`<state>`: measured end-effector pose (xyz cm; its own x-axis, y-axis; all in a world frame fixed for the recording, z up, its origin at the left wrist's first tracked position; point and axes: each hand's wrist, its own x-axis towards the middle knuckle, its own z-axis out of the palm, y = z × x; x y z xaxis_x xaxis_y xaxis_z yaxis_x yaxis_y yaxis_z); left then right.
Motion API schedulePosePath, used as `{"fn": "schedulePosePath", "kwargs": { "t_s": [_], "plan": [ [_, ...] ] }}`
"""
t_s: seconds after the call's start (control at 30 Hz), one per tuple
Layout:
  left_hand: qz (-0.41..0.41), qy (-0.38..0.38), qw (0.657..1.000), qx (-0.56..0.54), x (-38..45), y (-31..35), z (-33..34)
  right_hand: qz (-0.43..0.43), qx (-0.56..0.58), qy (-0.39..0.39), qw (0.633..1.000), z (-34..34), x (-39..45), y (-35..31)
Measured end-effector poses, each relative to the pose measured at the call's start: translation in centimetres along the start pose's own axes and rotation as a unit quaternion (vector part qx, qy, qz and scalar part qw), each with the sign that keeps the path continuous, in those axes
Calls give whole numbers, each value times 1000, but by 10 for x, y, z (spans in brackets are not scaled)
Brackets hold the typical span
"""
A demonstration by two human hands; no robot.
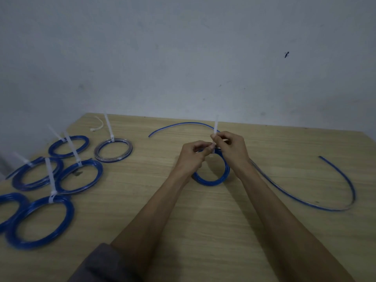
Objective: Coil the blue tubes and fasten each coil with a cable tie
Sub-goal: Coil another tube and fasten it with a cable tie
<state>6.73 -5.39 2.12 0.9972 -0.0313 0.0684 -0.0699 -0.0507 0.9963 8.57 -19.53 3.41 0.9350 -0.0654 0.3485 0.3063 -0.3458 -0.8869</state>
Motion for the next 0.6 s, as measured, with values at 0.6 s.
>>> {"fn": "schedulePosePath", "kwargs": {
  "t_s": [0.6],
  "plan": [
    [-2,148,986,80,-31,-4,-163,-17,4,-161,987,130,-30,-33]
  ]
}}
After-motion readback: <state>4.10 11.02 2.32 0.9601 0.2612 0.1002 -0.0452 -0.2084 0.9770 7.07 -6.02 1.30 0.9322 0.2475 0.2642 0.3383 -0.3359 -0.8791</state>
